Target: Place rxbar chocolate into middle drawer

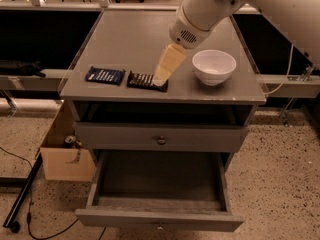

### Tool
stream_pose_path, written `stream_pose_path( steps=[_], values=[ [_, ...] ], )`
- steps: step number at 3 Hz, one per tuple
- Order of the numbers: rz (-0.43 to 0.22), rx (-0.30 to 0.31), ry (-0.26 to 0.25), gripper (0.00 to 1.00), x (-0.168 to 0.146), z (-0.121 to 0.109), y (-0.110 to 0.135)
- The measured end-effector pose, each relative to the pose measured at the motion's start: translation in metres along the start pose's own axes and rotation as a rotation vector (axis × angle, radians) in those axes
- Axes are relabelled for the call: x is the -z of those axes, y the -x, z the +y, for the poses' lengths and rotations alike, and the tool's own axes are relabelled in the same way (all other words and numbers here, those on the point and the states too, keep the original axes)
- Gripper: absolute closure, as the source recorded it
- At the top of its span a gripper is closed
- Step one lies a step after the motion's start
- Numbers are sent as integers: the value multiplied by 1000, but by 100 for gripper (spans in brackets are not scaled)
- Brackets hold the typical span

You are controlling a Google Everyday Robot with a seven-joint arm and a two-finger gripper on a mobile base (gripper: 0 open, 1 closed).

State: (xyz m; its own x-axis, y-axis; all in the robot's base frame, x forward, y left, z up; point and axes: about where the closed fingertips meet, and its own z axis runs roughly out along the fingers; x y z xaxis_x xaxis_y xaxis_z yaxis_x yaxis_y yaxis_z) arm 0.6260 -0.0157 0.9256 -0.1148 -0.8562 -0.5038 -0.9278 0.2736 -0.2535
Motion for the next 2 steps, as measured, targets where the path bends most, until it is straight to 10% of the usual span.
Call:
stream_pose_path(
  steps=[2],
  values=[
    [33, -23, 34, 0, -38, -2, -4]
  ],
)
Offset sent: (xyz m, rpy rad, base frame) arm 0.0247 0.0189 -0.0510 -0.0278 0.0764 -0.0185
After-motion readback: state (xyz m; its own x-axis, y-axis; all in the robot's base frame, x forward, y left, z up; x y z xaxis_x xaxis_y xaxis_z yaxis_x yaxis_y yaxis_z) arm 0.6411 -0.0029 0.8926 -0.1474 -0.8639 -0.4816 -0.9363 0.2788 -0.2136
